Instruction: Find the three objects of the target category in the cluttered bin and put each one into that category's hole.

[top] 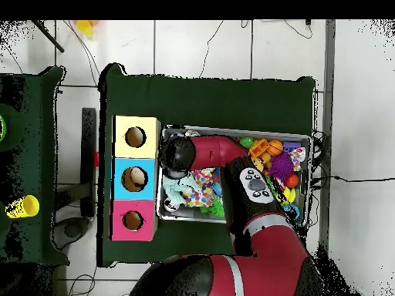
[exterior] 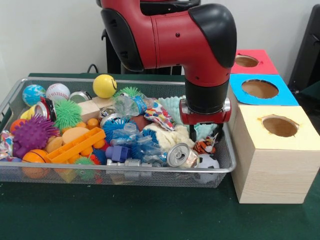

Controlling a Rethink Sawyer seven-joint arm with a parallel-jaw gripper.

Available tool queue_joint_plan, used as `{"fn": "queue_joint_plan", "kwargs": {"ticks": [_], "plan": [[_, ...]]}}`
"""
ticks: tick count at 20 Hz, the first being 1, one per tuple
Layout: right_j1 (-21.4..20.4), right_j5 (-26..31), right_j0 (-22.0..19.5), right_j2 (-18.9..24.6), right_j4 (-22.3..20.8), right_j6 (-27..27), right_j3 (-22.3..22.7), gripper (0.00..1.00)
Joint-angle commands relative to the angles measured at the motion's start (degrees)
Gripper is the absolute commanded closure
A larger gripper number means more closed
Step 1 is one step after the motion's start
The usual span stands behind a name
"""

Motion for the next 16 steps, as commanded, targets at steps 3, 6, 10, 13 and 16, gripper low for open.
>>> {"fn": "queue_joint_plan", "kwargs": {"ticks": [3, 6, 10, 13, 16], "plan": [[7.31, -13.79, -1.34, 4.40, -1.84, 0.77, -7.76, 0.00], [7.75, -15.82, -1.94, 5.04, -2.09, 0.58, -7.47, 0.00], [7.51, -17.76, -1.69, 4.62, -2.86, 1.60, -6.97, 1.00], [7.30, -18.65, -1.38, 4.12, -3.16, 2.31, -6.84, 1.00], [7.00, -17.90, -0.64, 3.24, -3.20, 2.76, -7.10, 1.00]]}}
